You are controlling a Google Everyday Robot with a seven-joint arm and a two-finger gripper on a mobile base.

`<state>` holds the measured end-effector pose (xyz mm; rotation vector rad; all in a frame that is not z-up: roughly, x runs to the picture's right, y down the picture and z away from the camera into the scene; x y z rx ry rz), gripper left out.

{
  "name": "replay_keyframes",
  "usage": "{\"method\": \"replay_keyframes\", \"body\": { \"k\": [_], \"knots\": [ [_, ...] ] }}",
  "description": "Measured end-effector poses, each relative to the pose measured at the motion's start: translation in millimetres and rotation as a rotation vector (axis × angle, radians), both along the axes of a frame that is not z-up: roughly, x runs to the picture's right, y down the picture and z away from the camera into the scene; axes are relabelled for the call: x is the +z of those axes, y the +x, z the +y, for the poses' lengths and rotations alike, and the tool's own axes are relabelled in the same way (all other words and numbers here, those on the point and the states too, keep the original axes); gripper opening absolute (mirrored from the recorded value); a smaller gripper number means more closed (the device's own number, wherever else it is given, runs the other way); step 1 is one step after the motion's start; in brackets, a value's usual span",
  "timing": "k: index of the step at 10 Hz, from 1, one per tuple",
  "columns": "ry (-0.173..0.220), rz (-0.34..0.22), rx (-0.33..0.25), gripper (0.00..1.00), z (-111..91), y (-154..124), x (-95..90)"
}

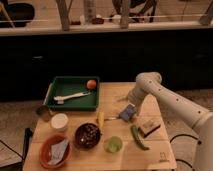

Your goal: Place sponge in table surface

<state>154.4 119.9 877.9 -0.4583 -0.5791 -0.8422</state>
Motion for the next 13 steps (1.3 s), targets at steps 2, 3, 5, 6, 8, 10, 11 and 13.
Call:
{"method": "replay_keyframes", "body": {
  "k": [2,3,5,6,8,10,11,13],
  "knots": [
    [-0.001,-0.001,0.000,0.80,-0.4,1.5,0.3],
    [0.000,-0.003,-0.001,0.80,-0.6,1.7,0.5],
    [0.007,-0.010,0.000,0.80,-2.4,1.6,-0.3],
    [0.009,-0.012,0.000,0.80,-3.3,1.1,-0.6],
    [0.011,-0.012,0.001,0.80,-4.2,2.0,-0.8],
    [0.012,-0.013,0.001,0.80,-5.3,2.2,-0.9],
    [0.012,-0.013,0.001,0.80,-5.6,2.8,-1.0],
    [0.012,-0.013,0.001,0.80,-5.8,2.8,-1.1]
  ]
}}
